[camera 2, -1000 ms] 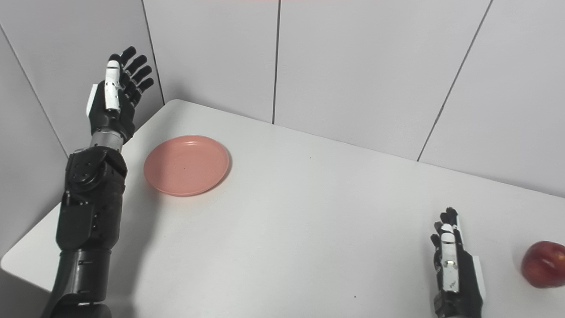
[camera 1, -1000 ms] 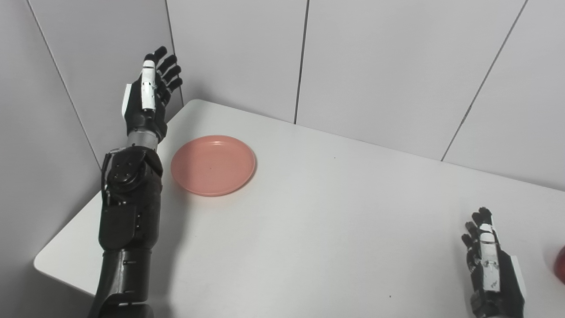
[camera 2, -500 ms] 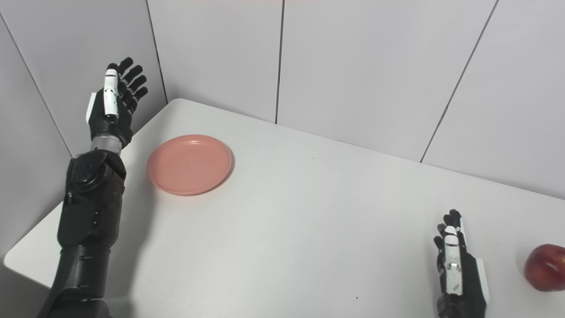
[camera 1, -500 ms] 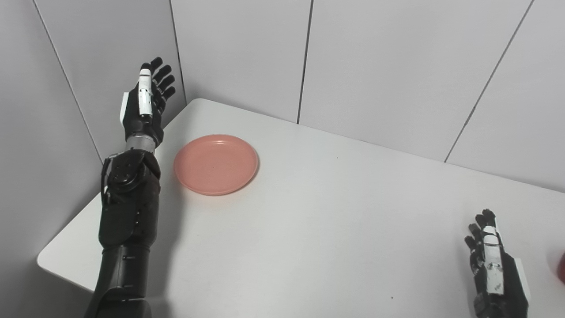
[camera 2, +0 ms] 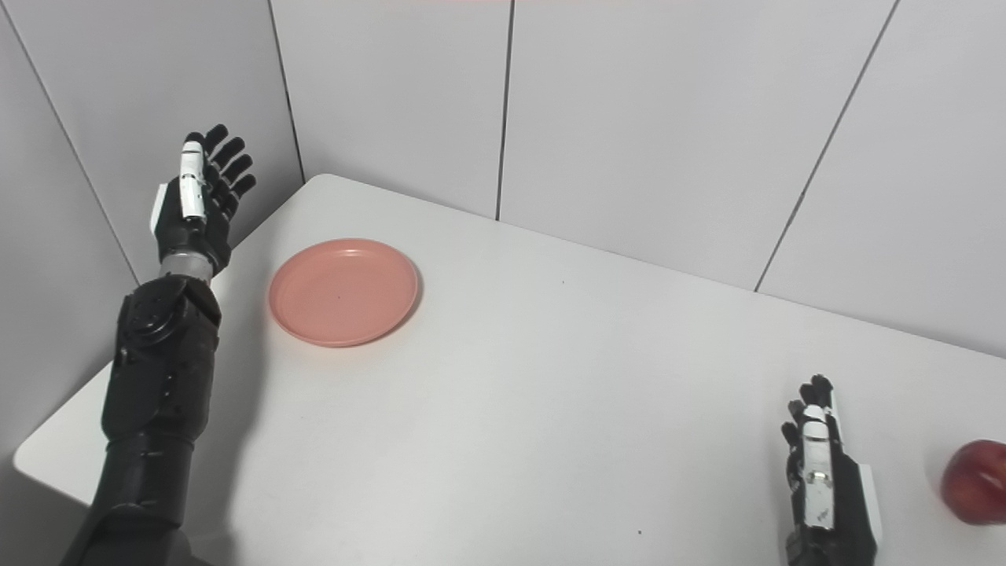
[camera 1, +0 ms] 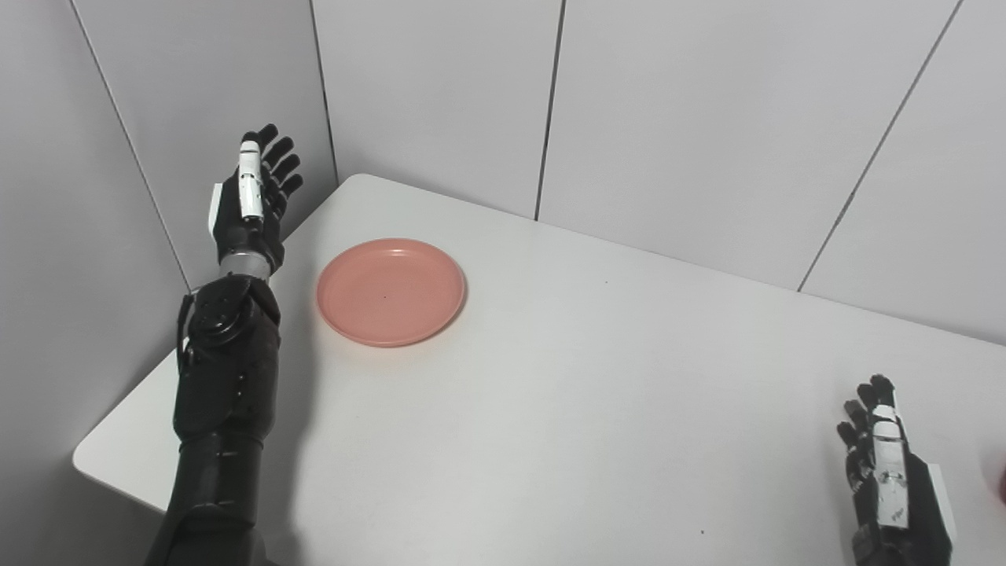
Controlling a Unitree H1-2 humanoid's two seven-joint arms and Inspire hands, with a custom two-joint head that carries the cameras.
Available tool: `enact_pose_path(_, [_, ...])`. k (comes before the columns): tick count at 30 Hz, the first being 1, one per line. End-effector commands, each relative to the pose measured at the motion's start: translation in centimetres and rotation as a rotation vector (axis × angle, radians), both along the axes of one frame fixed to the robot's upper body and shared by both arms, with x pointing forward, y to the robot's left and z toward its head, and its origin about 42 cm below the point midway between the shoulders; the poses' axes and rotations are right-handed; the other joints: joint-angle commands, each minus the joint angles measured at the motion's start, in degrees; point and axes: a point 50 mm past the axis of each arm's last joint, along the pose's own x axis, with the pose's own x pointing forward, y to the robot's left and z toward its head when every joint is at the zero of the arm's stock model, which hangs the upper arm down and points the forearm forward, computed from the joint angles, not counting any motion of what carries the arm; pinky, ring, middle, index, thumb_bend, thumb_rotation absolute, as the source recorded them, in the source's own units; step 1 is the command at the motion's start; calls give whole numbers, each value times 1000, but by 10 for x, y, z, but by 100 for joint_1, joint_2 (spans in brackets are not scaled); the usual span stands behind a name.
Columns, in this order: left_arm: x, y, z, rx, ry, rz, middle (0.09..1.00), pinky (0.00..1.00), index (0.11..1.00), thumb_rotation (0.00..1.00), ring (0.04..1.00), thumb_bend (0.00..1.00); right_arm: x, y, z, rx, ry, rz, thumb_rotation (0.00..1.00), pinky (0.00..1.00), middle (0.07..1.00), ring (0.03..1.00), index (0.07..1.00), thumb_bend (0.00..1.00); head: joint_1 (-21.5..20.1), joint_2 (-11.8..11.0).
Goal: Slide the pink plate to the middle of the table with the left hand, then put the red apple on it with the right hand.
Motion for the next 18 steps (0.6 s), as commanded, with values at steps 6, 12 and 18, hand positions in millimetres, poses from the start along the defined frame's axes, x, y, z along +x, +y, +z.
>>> enact_pose_path(6, [6,15,21,38,-81,1,882,891,867,1000,886,323,5,0,20,4,-83,14,1000,1000,1000,998,1000,82,7,17])
enact_pose_path(12, [6,16,15,26,-56,-6,879,891,869,1000,882,321,5,-1,20,6,-83,19,1000,1000,998,1000,1000,94,5,37])
enact_pose_path(18, [9,18,6,-15,-26,-26,878,867,864,1000,880,334,4,0,22,8,-81,17,1000,1000,1000,999,1000,90,-8,59])
